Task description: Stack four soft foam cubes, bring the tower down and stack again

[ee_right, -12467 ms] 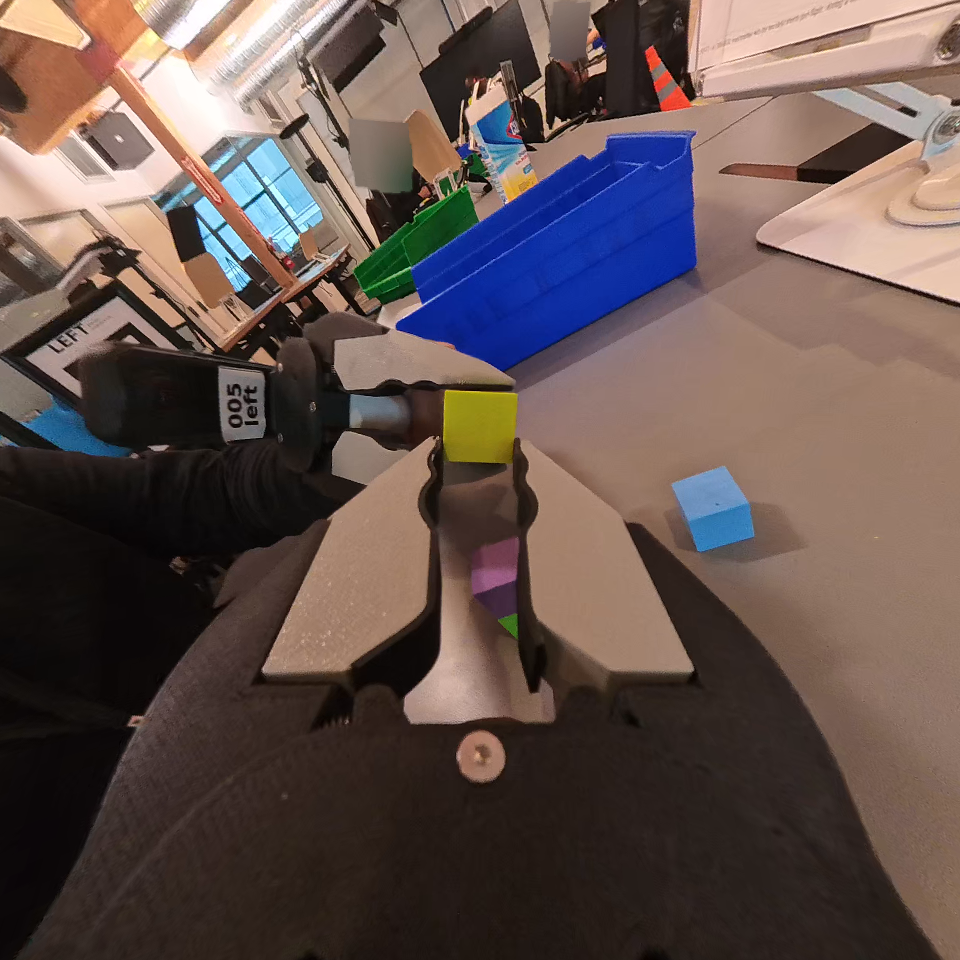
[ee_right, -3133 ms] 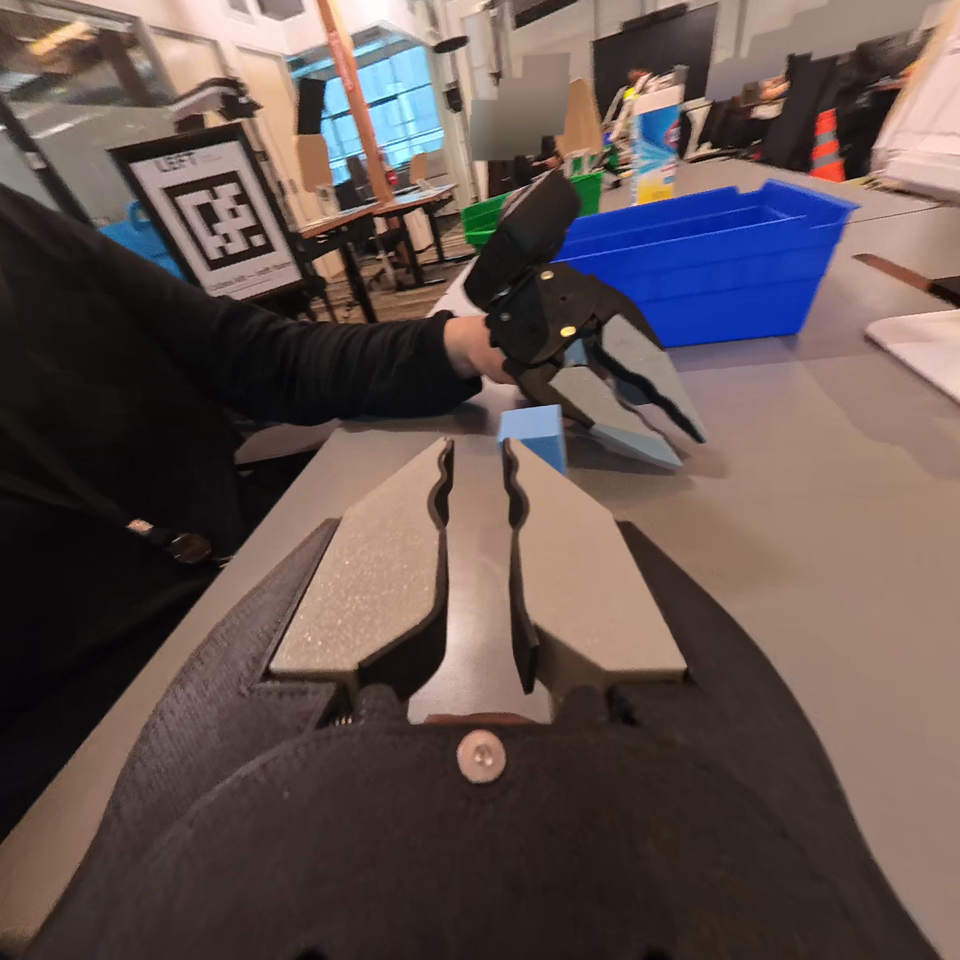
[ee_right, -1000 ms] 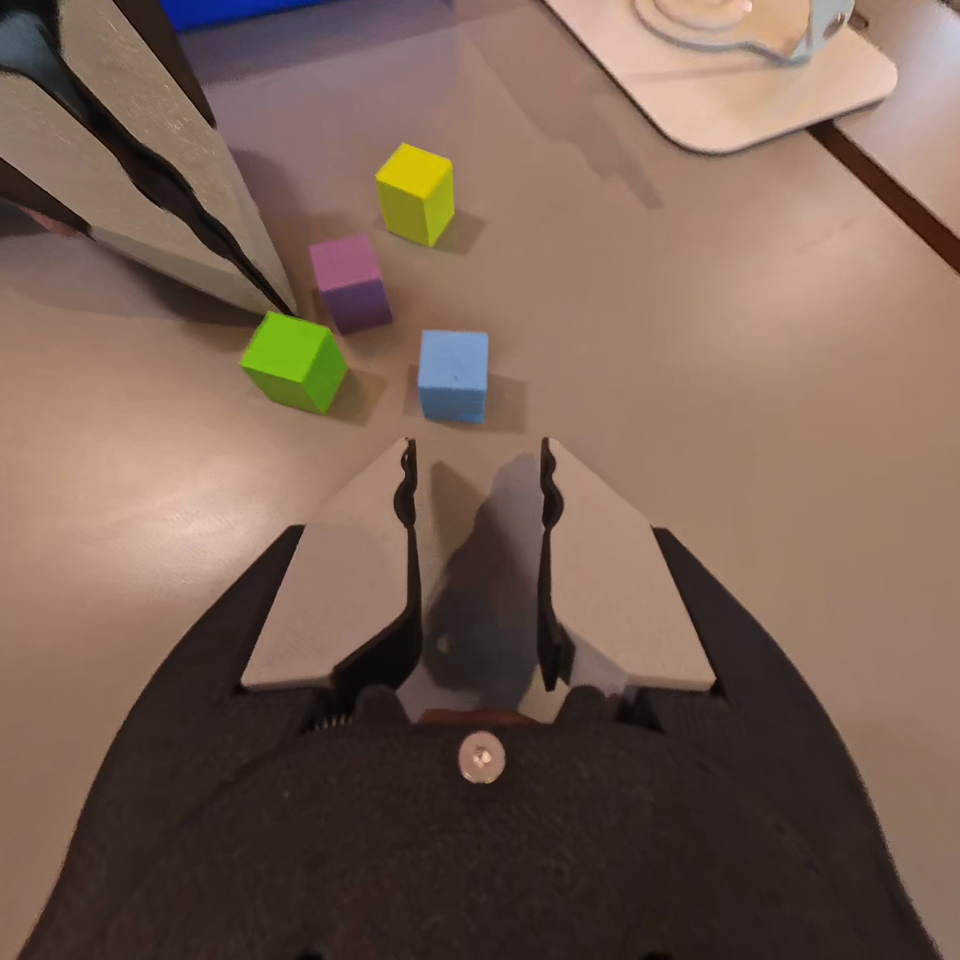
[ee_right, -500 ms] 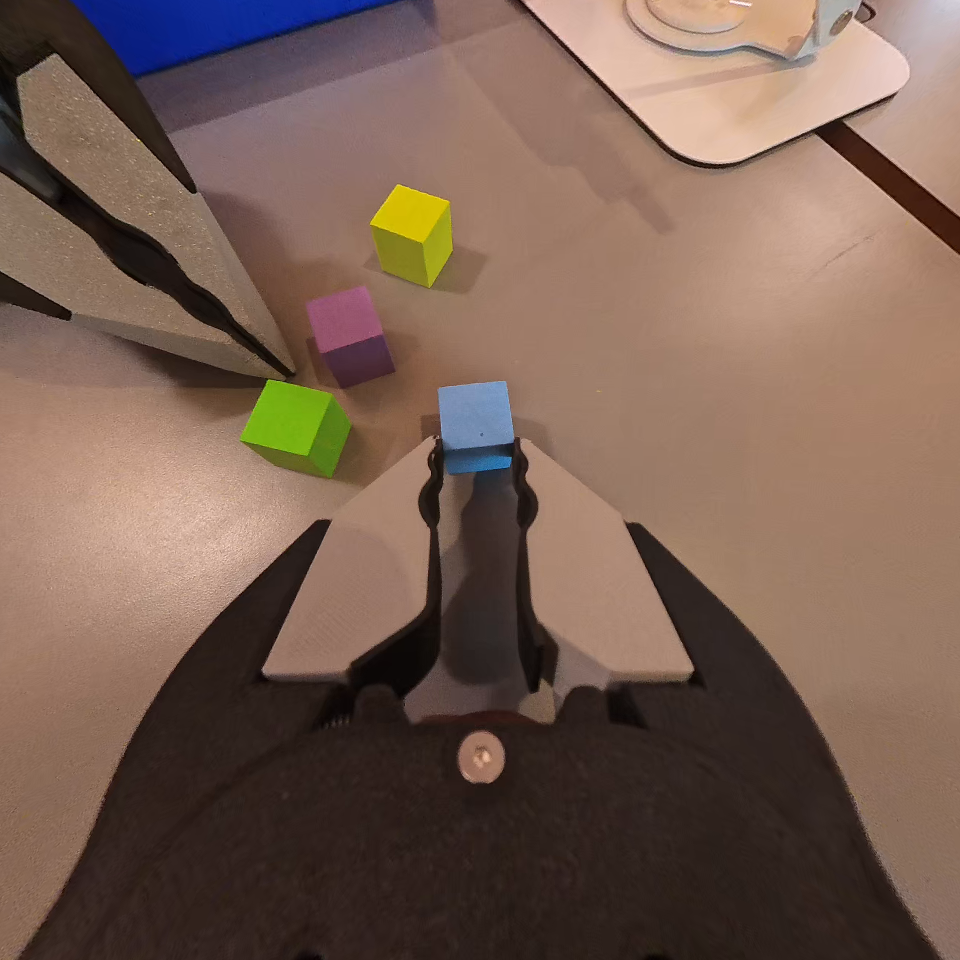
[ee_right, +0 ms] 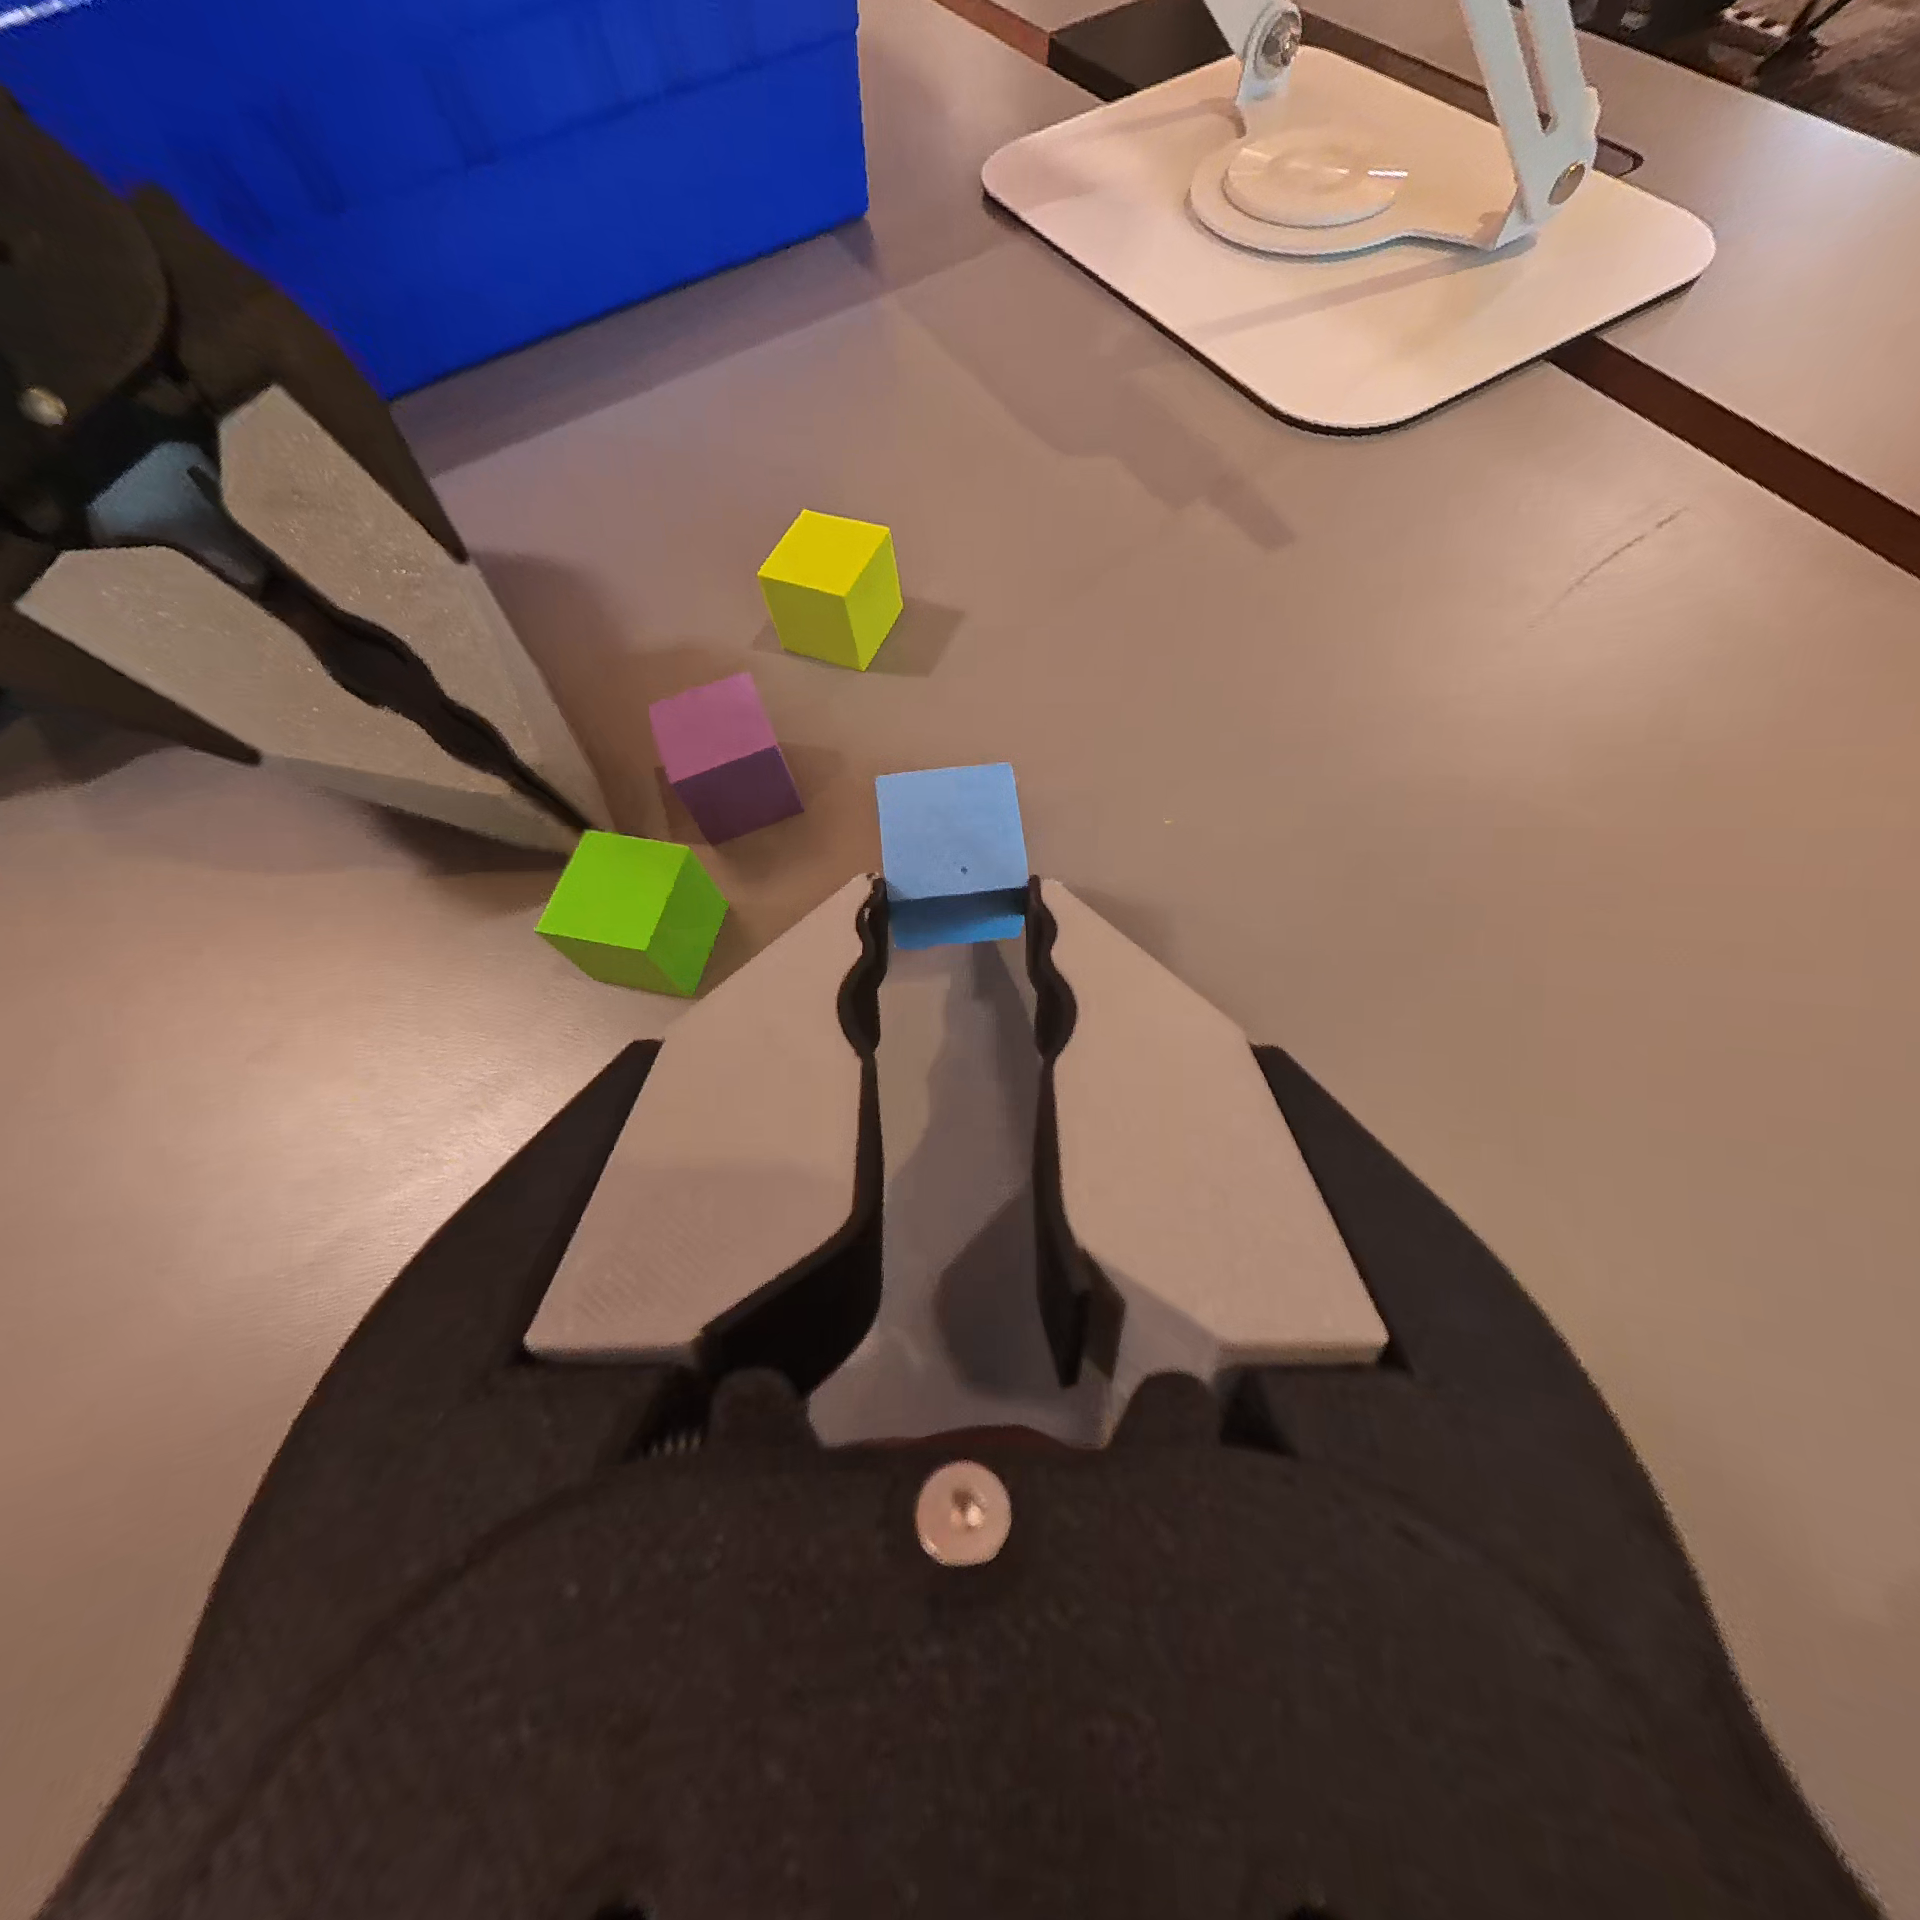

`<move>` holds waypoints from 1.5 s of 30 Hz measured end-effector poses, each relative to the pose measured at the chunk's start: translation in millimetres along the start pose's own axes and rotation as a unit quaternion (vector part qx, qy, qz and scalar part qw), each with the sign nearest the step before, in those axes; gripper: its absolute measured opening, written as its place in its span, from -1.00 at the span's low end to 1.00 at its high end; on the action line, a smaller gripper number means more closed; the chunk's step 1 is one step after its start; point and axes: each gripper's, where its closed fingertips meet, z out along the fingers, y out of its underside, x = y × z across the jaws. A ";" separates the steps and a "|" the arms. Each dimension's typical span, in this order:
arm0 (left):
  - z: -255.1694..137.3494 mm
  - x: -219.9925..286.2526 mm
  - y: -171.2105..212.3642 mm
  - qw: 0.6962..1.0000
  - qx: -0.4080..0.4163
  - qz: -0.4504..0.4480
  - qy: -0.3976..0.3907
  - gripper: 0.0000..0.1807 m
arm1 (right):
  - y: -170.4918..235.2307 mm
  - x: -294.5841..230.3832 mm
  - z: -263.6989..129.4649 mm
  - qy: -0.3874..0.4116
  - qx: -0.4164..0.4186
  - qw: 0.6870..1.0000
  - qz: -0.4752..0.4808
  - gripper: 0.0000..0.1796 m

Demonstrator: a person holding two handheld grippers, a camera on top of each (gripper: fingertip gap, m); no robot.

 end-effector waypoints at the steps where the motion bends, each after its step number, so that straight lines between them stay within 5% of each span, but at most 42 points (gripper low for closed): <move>1: -0.4 10.3 -0.9 1.000 0.002 0.003 0.028 -0.99 | -0.7 -0.6 -0.8 -0.004 0.003 1.000 0.002 -0.74; 5: -3.6 45.2 -3.9 0.992 0.005 -0.010 0.128 -0.89 | -1.9 -1.3 -2.6 -0.011 0.010 1.000 0.007 -0.74; 9: 4.3 39.3 -9.5 0.994 0.004 -0.011 0.105 -1.00 | -1.8 -1.9 -2.7 -0.012 0.009 1.000 0.005 -0.74; 14: 18.2 -17.4 -28.8 0.994 0.018 -0.001 -0.105 -1.00 | -1.2 -1.8 -2.3 -0.007 0.007 1.000 0.001 -0.74; 20: 4.9 -38.4 -40.6 0.980 0.061 -0.003 -0.192 -1.00 | -3.4 -1.9 -5.2 -0.013 0.019 1.000 0.009 -0.74; 33: -9.7 -44.9 -41.6 0.980 0.122 -0.117 -0.107 -0.75 | -2.1 -76.1 -25.6 -0.210 0.044 0.973 -0.083 -0.74; 45: -3.2 -40.5 -35.9 0.985 0.092 -0.101 -0.106 -0.74 | 34.0 -100.2 -6.6 -0.209 -0.074 0.963 -0.153 -0.74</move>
